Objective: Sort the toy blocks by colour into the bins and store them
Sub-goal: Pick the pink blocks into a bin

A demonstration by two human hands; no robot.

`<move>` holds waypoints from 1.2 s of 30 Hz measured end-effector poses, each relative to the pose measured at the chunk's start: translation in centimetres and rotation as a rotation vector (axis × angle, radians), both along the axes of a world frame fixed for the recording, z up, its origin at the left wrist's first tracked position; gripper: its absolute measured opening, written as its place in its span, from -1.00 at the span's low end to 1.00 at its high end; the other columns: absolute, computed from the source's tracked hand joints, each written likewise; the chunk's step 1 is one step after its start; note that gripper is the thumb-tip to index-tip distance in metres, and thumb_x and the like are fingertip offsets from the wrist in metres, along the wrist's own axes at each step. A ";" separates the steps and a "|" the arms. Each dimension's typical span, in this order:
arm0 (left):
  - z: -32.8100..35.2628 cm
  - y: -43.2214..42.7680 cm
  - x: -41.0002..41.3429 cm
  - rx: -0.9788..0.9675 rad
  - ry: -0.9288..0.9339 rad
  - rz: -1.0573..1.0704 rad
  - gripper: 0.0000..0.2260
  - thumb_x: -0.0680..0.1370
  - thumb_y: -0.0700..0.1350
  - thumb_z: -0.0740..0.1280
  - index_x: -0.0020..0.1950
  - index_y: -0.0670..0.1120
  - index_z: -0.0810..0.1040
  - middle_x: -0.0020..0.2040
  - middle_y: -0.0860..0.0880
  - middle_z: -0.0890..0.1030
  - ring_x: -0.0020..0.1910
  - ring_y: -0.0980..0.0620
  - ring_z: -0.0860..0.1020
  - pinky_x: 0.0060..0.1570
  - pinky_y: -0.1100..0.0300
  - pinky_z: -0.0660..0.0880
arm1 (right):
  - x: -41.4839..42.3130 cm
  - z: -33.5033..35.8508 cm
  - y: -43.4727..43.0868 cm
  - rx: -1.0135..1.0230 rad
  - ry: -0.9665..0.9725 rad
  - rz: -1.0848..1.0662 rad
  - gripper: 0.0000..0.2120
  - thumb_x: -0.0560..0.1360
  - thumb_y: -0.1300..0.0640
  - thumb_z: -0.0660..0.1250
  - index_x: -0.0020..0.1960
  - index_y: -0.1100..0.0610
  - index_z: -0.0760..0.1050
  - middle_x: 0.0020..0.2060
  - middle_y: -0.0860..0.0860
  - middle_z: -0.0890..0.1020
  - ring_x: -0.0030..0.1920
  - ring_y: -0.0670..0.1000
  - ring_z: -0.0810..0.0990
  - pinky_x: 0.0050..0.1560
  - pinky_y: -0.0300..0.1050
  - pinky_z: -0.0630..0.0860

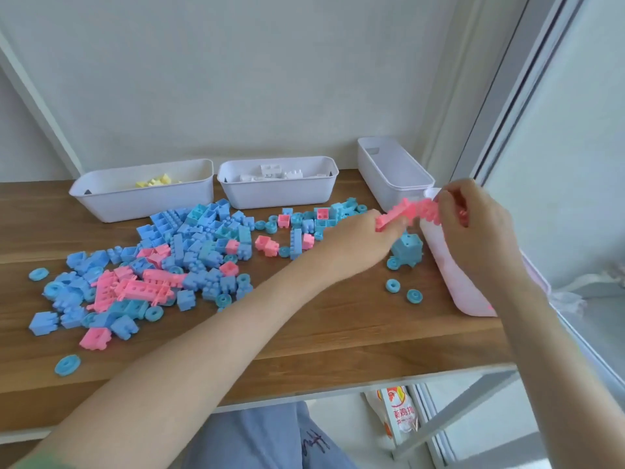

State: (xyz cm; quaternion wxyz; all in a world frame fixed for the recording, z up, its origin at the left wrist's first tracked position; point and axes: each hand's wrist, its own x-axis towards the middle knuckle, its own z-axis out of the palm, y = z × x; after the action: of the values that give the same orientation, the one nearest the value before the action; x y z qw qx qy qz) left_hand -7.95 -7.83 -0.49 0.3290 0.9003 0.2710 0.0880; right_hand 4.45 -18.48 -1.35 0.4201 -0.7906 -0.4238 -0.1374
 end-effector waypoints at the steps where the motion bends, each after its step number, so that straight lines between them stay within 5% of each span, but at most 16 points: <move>1: 0.3 -1.0 0.9 -0.058 0.023 -0.047 -0.55 0.58 0.29 0.01 -0.03 -0.07 0.42 -0.19 -0.01 0.53 -0.14 -0.01 0.53 -0.16 0.11 0.37 | 1.3 0.1 -1.1 -0.018 0.024 -0.046 -0.86 0.57 0.19 0.14 -0.09 0.21 0.43 -0.24 0.09 0.55 -0.21 0.06 0.42 -0.24 -0.19 0.22; 6: 0.6 -4.4 6.1 0.116 0.110 -0.104 -0.37 0.57 0.28 0.05 0.41 -0.19 0.22 0.35 -0.19 0.36 0.34 -0.16 0.30 0.27 -0.08 0.27 | 5.6 -0.6 -5.2 -0.182 0.300 -0.177 -0.77 0.58 -0.01 0.09 -0.03 0.14 0.37 -0.06 0.01 0.45 -0.03 0.00 0.37 -0.06 -0.18 0.19; 9: 0.4 -5.9 8.5 0.257 0.174 -0.113 -0.40 0.57 0.22 0.12 0.42 -0.18 0.13 0.40 -0.17 0.23 0.39 -0.14 0.16 0.26 -0.05 0.21 | 6.4 -1.0 -6.2 -0.219 0.317 -0.052 -0.72 0.55 0.04 0.01 0.06 0.19 0.38 -0.04 -0.03 0.40 0.00 -0.02 0.36 -0.11 -0.23 0.25; 12: 0.2 -6.8 10.3 0.272 0.210 -0.071 -0.41 0.56 0.17 0.15 0.44 -0.16 0.12 0.39 -0.14 0.19 0.40 -0.13 0.13 0.25 -0.03 0.19 | 6.4 -1.1 -6.5 -0.170 0.369 -0.008 -0.76 0.51 0.26 0.02 0.12 0.10 0.35 -0.14 -0.10 0.40 -0.20 -0.15 0.39 -0.28 -0.44 0.30; 18: -0.3 -6.9 9.9 0.183 0.262 -0.145 -0.41 0.56 -0.03 0.16 0.51 -0.14 0.00 0.52 -0.08 -0.03 0.50 -0.12 -0.12 0.46 -0.06 0.00 | 5.3 -2.0 -5.8 -0.382 0.122 -0.009 -0.65 0.55 0.20 0.11 0.32 0.02 0.26 0.03 -0.09 0.49 0.10 -0.07 0.42 0.16 -0.17 0.11; 24: -1.2 -3.4 4.0 0.469 0.162 -0.027 -0.39 0.59 0.08 0.19 0.51 0.02 -0.09 0.39 -0.17 0.30 0.40 -0.18 0.21 0.31 -0.10 0.19 | 0.5 -1.2 -2.8 -0.161 -0.021 0.176 -0.46 0.48 0.32 0.25 0.42 0.14 0.18 0.13 -0.01 0.42 0.04 -0.03 0.43 0.04 -0.33 0.27; 27: -2.0 -0.7 0.5 0.494 0.217 0.075 -0.42 0.57 0.06 0.25 0.46 -0.07 0.03 0.38 -0.18 0.31 0.37 -0.18 0.24 0.28 -0.05 0.24 | -3.5 -2.5 0.5 -0.211 -0.103 0.336 -0.50 0.45 0.32 0.25 0.37 0.22 0.28 0.21 0.14 0.43 0.16 0.11 0.44 0.16 -0.10 0.39; 29: -2.5 1.4 -2.0 0.490 0.273 0.168 -0.38 0.53 0.11 0.30 0.41 -0.13 0.07 0.36 -0.18 0.30 0.33 -0.17 0.27 0.25 -0.01 0.28 | -4.9 -4.4 2.7 -0.356 -0.312 0.330 -0.61 0.49 0.14 0.12 0.27 0.24 0.42 0.24 0.22 0.42 0.14 0.21 0.47 0.11 0.06 0.47; 33: -3.8 3.8 -5.9 0.428 0.404 0.234 -0.21 0.46 0.15 0.39 0.45 -0.15 0.00 0.36 -0.22 0.27 0.33 -0.20 0.28 0.26 0.00 0.32 | -6.3 -7.3 5.8 -0.552 -0.267 0.189 -0.43 0.53 -0.04 0.19 0.45 0.12 0.13 0.28 0.12 0.38 0.24 0.16 0.40 0.18 0.05 0.37; 36: -4.5 4.7 -6.5 0.309 0.349 0.261 -0.25 0.45 0.06 0.43 0.45 -0.13 0.06 0.33 -0.21 0.33 0.27 -0.20 0.40 0.09 0.03 0.43 | -6.7 -7.9 7.3 -0.600 -0.274 0.076 -0.51 0.58 -0.05 0.11 0.44 0.12 0.11 0.29 0.11 0.38 0.26 0.13 0.39 0.20 0.00 0.36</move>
State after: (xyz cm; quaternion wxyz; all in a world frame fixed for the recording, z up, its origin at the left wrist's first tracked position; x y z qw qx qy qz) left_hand -14.48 -3.15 -4.95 0.1217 0.8988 0.4208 0.0135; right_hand -2.29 -11.15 -9.25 0.1123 -0.8368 -0.5273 -0.0955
